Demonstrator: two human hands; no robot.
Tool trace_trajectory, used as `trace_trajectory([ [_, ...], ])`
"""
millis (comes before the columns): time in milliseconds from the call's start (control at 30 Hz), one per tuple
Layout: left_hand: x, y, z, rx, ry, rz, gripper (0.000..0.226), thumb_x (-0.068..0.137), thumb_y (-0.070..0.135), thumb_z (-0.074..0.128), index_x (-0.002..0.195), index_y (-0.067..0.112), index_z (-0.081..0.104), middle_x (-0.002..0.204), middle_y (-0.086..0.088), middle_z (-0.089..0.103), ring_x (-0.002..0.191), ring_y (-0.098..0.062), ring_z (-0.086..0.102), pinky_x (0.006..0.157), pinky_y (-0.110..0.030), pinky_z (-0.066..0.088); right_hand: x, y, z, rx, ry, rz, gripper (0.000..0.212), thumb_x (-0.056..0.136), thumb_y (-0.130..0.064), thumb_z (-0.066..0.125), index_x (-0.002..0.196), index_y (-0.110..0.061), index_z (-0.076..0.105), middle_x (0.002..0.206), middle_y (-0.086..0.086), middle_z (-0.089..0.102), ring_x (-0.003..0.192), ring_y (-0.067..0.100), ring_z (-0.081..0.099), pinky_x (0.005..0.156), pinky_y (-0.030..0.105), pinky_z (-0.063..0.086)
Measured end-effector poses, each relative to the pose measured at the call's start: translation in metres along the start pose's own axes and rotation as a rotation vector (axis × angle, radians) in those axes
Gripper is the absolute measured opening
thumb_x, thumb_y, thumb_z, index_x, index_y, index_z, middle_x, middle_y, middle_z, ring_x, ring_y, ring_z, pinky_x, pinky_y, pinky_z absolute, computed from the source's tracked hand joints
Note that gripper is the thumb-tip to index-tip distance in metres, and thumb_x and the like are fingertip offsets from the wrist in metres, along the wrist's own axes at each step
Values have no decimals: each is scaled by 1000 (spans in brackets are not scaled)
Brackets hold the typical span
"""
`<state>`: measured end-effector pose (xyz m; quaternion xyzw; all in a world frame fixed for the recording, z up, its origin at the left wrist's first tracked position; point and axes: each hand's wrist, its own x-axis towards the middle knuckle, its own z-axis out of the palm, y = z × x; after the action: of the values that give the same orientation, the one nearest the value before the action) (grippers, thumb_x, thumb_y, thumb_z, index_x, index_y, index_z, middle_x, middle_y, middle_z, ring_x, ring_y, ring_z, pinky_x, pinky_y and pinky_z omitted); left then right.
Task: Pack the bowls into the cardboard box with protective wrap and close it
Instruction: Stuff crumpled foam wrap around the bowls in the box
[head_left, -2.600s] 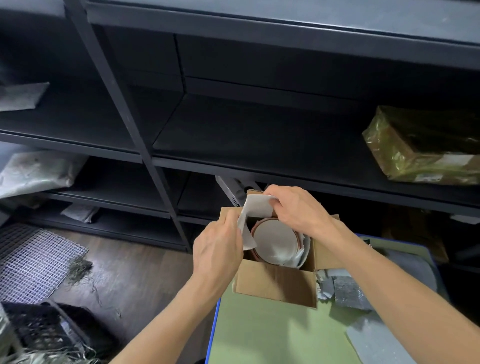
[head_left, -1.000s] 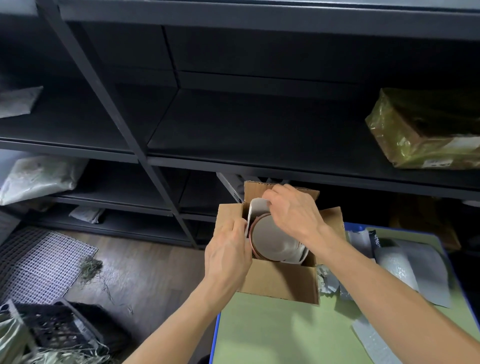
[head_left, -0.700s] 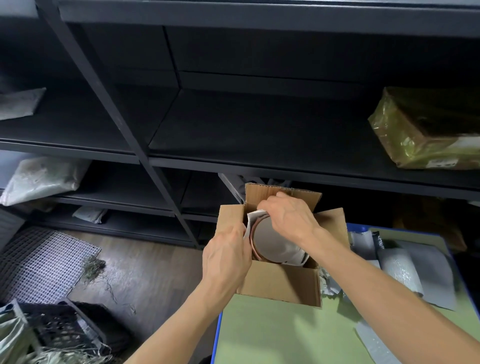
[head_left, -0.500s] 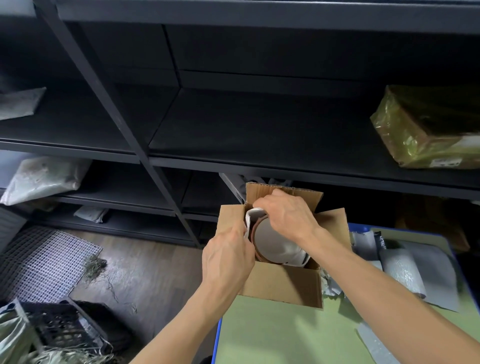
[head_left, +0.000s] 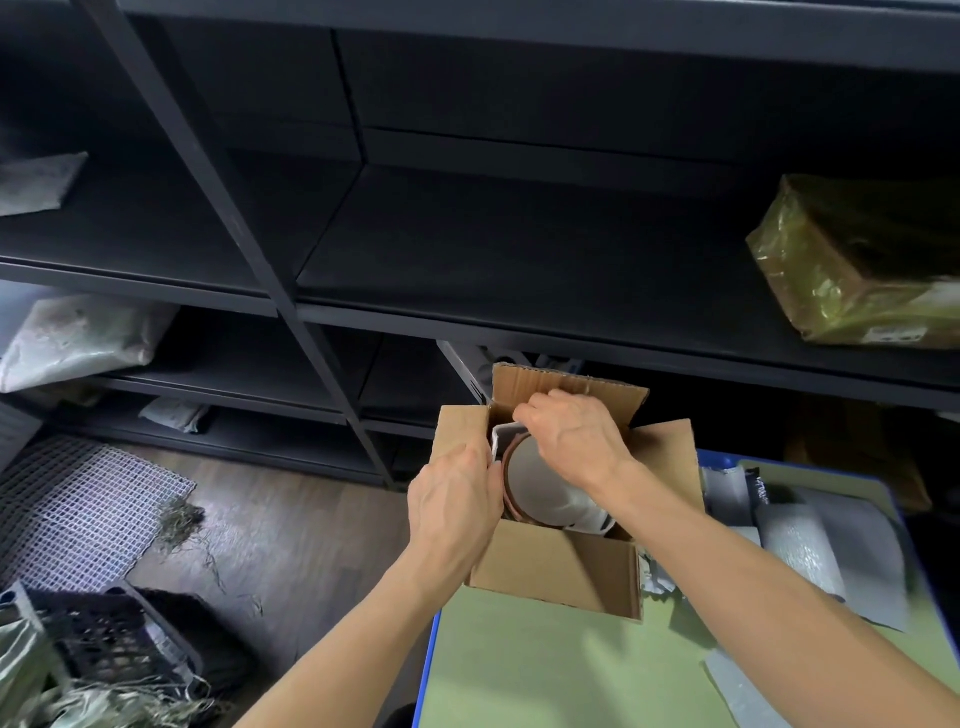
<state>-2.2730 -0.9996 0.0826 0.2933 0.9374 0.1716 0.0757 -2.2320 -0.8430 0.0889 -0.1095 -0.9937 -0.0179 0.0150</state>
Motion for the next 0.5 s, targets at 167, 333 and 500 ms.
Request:
trace_trajectory([
  [167, 3, 2, -2, 24, 22, 35, 16, 102, 32, 41, 88, 25, 42, 82, 5, 55, 60, -10, 44, 49, -21, 23, -4, -3, 6, -61, 2, 19, 25, 68, -8, 83, 77, -23, 65, 68, -4, 65, 60, 17, 63, 48, 25, 34],
  [333, 14, 3, -2, 43, 66, 63, 22, 103, 38, 39, 94, 22, 48, 75, 6, 55, 59, -13, 48, 52, -26, 30, -12, 12, 3, -97, 76, 70, 23, 69, -5, 79, 77, -19, 63, 71, -1, 64, 67, 19, 62, 50, 28, 45],
  [500, 15, 5, -2, 66, 22, 73, 15, 103, 32, 41, 100, 22, 51, 82, 5, 59, 63, -16, 49, 56, -29, 36, -15, 12, 13, -138, 57, 99, 30, 65, -4, 82, 81, -20, 61, 72, -2, 64, 67, 19, 63, 53, 29, 47],
])
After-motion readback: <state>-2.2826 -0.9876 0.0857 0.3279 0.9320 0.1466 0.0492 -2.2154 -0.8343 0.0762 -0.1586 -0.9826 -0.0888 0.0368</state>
